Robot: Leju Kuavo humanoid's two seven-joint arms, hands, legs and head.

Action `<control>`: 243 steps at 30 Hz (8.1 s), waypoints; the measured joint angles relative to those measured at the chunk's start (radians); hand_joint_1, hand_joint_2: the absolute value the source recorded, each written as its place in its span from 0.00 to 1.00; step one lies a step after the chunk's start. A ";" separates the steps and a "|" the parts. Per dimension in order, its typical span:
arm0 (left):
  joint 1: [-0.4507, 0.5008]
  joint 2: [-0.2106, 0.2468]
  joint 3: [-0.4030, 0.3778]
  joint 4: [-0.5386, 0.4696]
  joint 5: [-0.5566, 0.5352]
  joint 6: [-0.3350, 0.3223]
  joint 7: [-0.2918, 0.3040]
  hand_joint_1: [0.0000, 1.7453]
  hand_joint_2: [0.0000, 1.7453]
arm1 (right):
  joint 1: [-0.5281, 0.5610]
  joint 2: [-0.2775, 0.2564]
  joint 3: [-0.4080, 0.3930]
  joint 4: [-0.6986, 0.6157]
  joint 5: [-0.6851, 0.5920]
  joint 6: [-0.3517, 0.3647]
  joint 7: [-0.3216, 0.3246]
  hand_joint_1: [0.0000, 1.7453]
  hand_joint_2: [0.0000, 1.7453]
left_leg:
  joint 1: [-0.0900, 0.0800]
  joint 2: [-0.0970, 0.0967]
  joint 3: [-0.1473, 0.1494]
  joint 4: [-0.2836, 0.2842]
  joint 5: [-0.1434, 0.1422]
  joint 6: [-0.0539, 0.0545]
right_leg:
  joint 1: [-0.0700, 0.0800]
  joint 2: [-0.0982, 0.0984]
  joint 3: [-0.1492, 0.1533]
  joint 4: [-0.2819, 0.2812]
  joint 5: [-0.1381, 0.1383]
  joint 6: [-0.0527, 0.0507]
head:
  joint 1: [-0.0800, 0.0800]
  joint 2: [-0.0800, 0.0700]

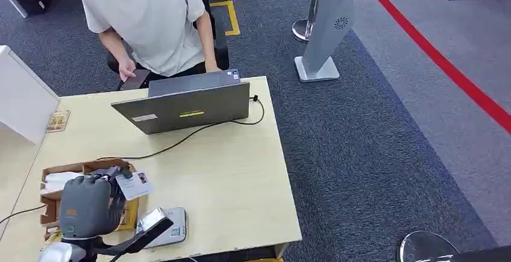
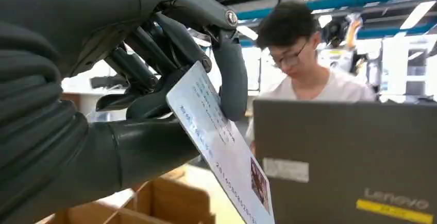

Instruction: Pass the card to the sensor for recognition and then transmit it.

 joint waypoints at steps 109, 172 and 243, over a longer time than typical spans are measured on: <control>-0.519 0.057 0.288 0.444 -0.207 0.231 -0.008 1.00 1.00 | -0.017 0.037 -0.131 0.081 0.373 0.209 -0.038 0.00 0.00 | 0.002 -0.002 -0.002 0.000 0.006 -0.004 | 0.002 -0.003 -0.003 0.002 0.004 -0.003 | 0.000 0.000; 0.198 0.244 -0.154 -0.050 0.284 0.008 0.135 0.00 1.00 | 0.018 -0.008 -0.020 -0.095 0.199 -0.048 0.129 0.00 1.00 | 0.002 -0.001 -0.007 -0.001 0.003 -0.003 | 0.002 -0.001 -0.008 0.001 0.002 -0.003 | 0.000 0.000; 0.222 -0.030 0.113 0.273 -0.070 0.230 0.236 0.00 1.00 | -0.024 -0.001 -0.003 -0.063 0.229 -0.014 0.108 0.00 1.00 | 0.002 -0.001 -0.007 0.000 0.003 -0.003 | 0.002 -0.001 -0.008 0.001 0.002 -0.003 | 0.000 0.000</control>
